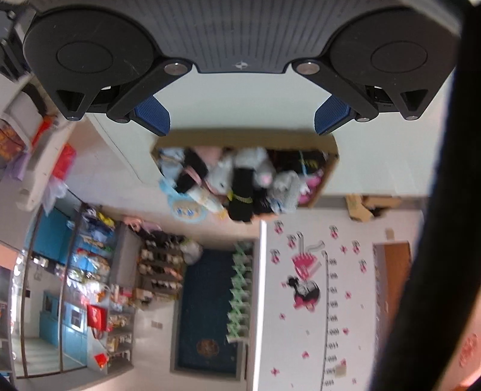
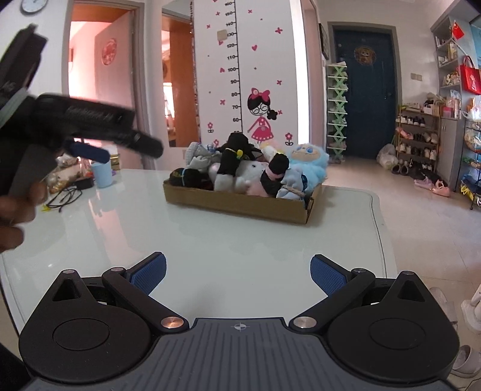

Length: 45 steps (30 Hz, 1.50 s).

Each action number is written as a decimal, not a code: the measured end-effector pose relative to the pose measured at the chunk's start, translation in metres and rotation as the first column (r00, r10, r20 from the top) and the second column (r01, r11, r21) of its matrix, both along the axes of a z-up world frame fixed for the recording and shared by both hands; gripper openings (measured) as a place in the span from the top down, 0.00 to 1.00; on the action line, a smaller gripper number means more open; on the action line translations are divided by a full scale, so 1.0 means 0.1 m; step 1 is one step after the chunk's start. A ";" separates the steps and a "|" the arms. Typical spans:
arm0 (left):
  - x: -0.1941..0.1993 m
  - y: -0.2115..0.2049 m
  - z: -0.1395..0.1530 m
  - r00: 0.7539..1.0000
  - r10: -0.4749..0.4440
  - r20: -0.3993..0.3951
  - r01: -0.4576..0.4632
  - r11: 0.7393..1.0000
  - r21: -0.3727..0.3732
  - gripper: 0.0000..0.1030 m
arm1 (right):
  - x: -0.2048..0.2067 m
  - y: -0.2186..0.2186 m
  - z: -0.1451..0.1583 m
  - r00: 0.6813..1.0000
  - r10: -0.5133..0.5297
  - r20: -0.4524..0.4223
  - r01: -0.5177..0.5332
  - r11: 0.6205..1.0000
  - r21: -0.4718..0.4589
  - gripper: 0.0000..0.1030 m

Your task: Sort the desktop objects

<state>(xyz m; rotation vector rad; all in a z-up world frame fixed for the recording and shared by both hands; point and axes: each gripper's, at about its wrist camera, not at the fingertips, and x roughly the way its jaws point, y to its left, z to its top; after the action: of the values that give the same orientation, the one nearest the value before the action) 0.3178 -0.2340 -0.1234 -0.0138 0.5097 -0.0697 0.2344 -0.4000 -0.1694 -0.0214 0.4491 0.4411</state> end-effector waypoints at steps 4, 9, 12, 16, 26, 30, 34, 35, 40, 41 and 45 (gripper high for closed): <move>-0.18 0.01 -0.18 1.000 0.020 0.024 -0.022 0.998 0.059 0.01 | 0.04 0.01 -0.02 1.000 -0.008 -0.013 0.008 1.000 0.013 0.00; -0.35 0.03 -0.17 0.997 0.065 0.029 -0.067 0.995 0.070 0.01 | 0.03 0.03 -0.05 1.000 0.012 -0.014 -0.012 1.000 0.021 0.00; -0.45 0.03 -0.01 0.998 0.061 0.034 -0.063 0.996 0.062 0.01 | 0.03 0.04 -0.08 1.000 0.018 -0.018 -0.018 1.000 0.018 0.00; -0.48 0.03 0.06 0.994 0.068 0.082 -0.069 0.998 0.004 0.01 | 0.04 0.04 -0.10 0.999 0.024 -0.022 -0.024 0.999 0.023 0.00; -0.41 -0.19 0.03 0.993 0.096 0.072 -0.099 0.994 0.035 0.01 | 0.02 0.05 -0.11 0.999 0.045 -0.024 -0.045 0.999 0.023 0.00; -0.43 -0.18 0.06 0.993 0.098 0.069 -0.099 0.995 0.020 0.01 | 0.03 0.08 -0.11 0.998 0.052 -0.028 -0.051 0.998 0.020 0.00; -0.46 -0.16 0.07 0.993 0.095 0.071 -0.096 0.995 0.011 0.01 | 0.02 0.11 -0.12 0.998 0.062 -0.028 -0.061 0.998 0.007 0.00; -0.47 -0.16 0.08 0.993 0.095 0.073 -0.097 0.995 0.012 0.01 | 0.01 0.12 -0.12 0.997 0.065 -0.028 -0.065 0.998 0.004 0.00; -0.48 -0.18 0.07 0.992 0.095 0.079 -0.097 0.995 0.023 0.01 | 0.00 0.15 -0.13 0.997 0.074 -0.026 -0.074 0.997 -0.002 0.00; -0.48 -0.18 0.07 0.993 0.091 0.077 -0.093 0.995 0.024 0.01 | 0.01 0.15 -0.13 0.997 0.073 -0.028 -0.073 0.997 -0.002 0.00; -0.48 -0.20 0.07 0.993 0.088 0.077 -0.090 0.995 0.032 0.01 | 0.00 0.15 -0.13 0.997 0.073 -0.030 -0.073 0.997 -0.003 0.00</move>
<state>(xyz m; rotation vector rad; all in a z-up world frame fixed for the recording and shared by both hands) 0.2697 -0.2545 -0.1161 0.0006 0.4341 0.0260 0.2347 -0.3849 -0.1821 -0.0356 0.4794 0.5130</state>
